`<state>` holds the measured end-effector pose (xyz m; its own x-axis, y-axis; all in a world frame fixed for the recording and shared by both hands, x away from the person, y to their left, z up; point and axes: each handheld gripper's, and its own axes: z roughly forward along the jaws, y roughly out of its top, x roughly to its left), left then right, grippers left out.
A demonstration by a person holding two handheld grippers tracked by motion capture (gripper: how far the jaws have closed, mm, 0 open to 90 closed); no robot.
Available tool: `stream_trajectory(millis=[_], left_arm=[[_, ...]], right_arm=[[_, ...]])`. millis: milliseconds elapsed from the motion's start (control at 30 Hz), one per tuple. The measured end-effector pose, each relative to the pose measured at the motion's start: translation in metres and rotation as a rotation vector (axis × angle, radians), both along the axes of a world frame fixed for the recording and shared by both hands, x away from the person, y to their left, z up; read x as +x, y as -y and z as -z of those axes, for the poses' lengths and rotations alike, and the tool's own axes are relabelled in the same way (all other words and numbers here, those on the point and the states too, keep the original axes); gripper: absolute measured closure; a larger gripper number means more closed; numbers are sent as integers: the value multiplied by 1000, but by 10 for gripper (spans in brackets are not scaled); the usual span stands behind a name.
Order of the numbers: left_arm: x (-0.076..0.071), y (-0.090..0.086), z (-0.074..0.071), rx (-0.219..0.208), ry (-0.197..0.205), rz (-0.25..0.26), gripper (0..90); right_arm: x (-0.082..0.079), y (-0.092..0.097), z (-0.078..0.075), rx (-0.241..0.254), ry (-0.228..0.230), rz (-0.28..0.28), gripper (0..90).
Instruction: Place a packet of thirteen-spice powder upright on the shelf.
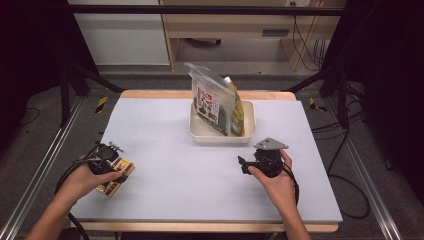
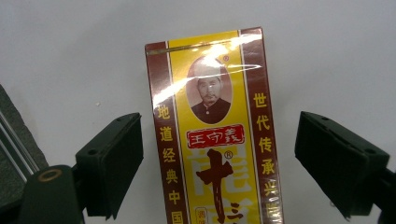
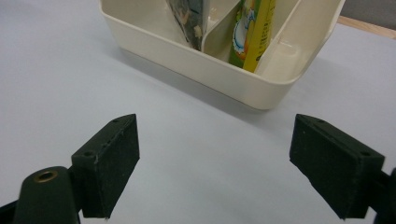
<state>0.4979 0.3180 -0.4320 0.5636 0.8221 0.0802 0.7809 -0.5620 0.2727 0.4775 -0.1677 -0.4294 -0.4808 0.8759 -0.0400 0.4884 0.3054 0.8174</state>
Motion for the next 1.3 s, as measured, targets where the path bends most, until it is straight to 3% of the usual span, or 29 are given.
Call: stream_trajectory(millis=[733, 1067, 1300], left_arm=[[7, -3, 13, 8, -64, 15, 270], [8, -1, 13, 18, -66, 29, 285], [7, 6, 10, 41, -38, 68, 305]], right_arm=[[0, -2, 2, -2, -20, -4, 162], [0, -2, 2, 0, -22, -5, 162], [0, -3, 3, 2, -22, -7, 162]])
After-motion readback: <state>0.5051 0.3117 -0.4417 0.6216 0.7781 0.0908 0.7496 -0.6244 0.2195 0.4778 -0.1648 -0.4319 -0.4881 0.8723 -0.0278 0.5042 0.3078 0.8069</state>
